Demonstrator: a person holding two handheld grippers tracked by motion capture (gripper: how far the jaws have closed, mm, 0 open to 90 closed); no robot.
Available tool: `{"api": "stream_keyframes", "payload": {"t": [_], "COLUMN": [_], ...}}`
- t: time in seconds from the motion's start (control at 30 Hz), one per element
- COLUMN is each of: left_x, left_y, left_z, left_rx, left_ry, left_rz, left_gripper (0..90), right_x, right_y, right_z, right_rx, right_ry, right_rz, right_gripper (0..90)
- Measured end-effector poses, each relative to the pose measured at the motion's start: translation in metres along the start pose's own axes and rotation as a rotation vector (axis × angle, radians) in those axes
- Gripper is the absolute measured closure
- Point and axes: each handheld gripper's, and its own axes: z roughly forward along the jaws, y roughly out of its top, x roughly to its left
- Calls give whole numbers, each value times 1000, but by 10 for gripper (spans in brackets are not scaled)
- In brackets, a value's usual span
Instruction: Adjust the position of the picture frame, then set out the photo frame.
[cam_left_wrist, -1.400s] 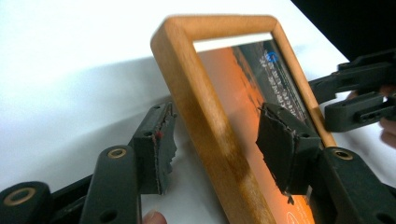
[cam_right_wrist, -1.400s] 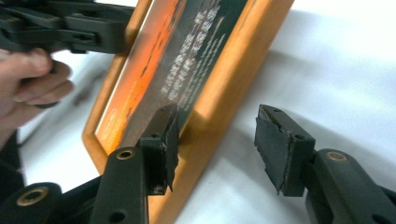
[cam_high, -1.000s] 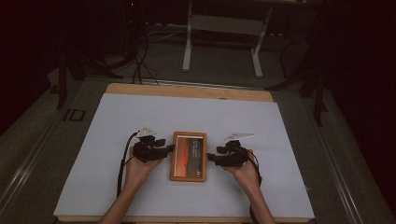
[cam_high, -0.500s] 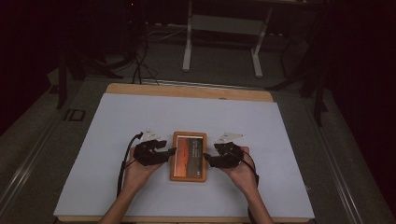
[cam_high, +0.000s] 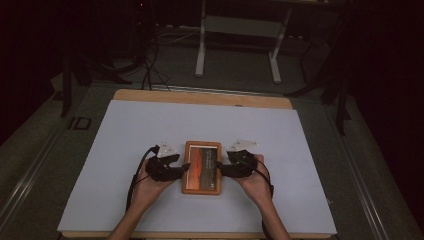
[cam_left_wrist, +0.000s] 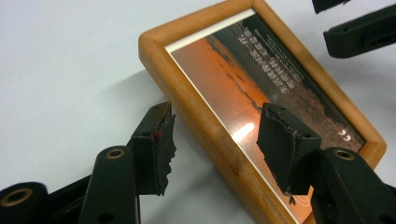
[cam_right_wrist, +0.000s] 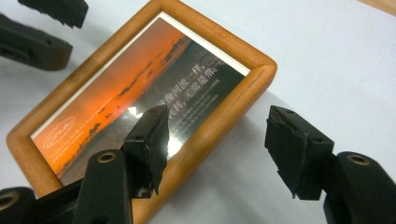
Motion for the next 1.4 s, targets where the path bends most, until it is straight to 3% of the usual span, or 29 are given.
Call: {"api": "stream_keyframes", "payload": {"t": [0.17,0.27,0.5,0.63,0.83,1.1,1.4], "left_x": [-6,-9,-12,-13,-14,-15,-12], "left_y": [-3,-6,-9,-10,-11,-13,-13], "left_z": [1,1,2,1,0,1,-4], "left_rx": [13,29,29,29,35,43,30], "left_ry": [18,-6,-3,-5,-11,-3,2], "left_rz": [23,34,40,47,43,47,28], "left_gripper": [455,462,461,459,458,457,458], "right_x": [2,2,5,4,1,-9,-9], "right_y": [6,12,25,28,32,35,33], "right_z": [0,2,15,21,29,35,42], "right_rx": [-4,-13,24,-1,-15,-8,-1], "right_ry": [-10,-7,-20,-11,-45,-54,-57], "right_rz": [-22,-21,-96,-104,-86,-67,-70], "right_gripper": [394,418,578,693,888,900,900]}}
